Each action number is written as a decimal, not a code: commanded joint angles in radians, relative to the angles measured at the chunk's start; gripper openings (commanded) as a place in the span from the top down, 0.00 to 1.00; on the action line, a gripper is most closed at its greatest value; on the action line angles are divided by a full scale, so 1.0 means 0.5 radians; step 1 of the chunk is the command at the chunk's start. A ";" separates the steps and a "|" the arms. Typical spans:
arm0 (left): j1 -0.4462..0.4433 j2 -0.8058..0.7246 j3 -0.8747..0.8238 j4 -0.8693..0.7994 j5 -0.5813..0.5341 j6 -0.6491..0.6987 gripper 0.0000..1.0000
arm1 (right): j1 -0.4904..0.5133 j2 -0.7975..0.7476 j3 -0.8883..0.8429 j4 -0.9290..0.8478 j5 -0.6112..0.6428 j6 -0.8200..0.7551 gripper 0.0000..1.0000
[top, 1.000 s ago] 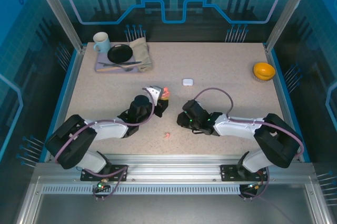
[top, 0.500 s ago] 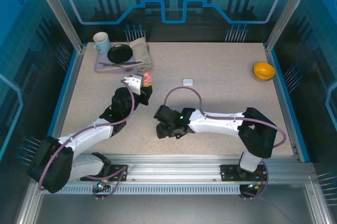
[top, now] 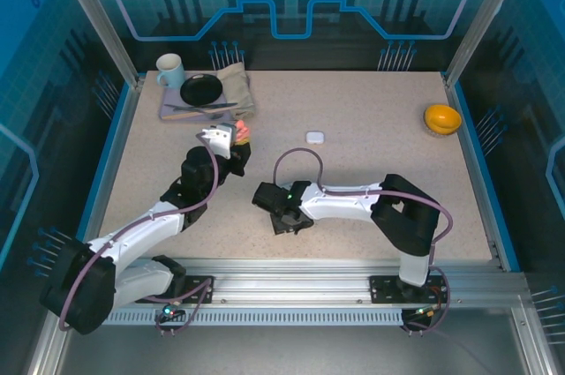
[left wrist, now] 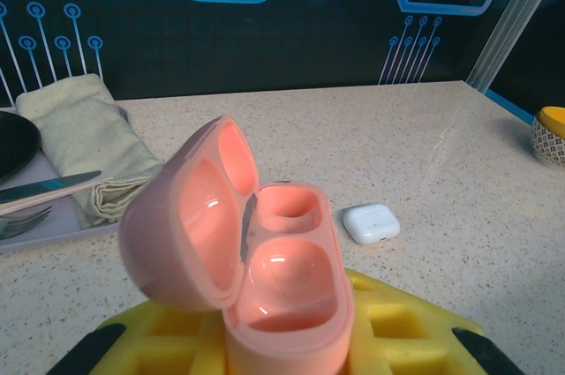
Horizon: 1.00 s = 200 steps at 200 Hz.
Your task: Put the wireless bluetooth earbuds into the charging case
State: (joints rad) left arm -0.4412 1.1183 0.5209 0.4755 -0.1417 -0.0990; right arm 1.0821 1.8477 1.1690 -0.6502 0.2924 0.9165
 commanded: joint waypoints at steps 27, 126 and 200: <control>0.018 0.019 0.025 0.046 0.053 -0.001 1.00 | -0.096 -0.263 -0.307 -0.056 0.051 0.116 0.45; 0.017 0.061 0.041 0.102 0.098 -0.031 1.00 | -0.216 -0.473 -0.359 -0.160 -0.045 0.619 0.47; 0.018 0.040 0.035 0.104 0.113 -0.026 1.00 | -0.217 -0.493 -0.428 0.066 -0.141 0.986 0.59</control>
State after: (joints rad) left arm -0.4412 1.1465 0.5209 0.4839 -0.1074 -0.1062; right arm 0.9810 1.5951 0.9295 -0.6109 0.2199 1.3556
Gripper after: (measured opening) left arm 0.231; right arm 0.426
